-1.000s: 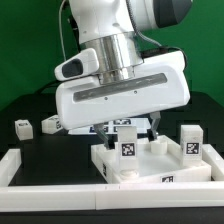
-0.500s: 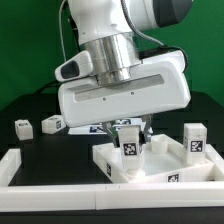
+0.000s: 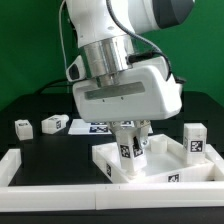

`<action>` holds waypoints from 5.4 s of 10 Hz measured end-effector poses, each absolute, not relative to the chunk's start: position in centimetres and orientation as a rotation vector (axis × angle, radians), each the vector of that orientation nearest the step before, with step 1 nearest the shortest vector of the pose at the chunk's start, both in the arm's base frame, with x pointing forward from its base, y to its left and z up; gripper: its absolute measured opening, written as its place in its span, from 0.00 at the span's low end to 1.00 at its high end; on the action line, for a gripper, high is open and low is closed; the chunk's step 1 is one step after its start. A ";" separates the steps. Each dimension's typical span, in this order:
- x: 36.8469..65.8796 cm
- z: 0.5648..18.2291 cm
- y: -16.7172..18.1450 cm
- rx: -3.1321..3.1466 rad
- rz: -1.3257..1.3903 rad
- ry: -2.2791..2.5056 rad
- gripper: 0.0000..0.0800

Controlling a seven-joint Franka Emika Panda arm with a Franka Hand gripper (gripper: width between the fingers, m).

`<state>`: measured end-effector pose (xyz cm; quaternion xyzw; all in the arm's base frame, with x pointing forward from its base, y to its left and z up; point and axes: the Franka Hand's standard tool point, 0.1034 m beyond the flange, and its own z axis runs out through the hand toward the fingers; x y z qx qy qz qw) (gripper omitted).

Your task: Assemble square table

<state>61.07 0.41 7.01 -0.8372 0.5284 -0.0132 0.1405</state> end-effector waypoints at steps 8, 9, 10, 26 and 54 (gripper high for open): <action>61.2 7.3 1.2 -2.476 -0.057 1.413 0.77; 61.2 7.3 1.3 -2.581 -0.090 1.227 0.80; 61.2 7.2 1.2 -2.586 -0.091 1.213 0.81; 61.5 7.2 0.8 -2.452 -0.046 1.449 0.37; 61.3 5.5 0.3 -2.996 -0.187 -0.202 0.64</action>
Offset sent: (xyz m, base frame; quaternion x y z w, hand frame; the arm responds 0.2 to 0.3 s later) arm 0.0000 0.0000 0.0000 0.0000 0.0000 0.1296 0.9916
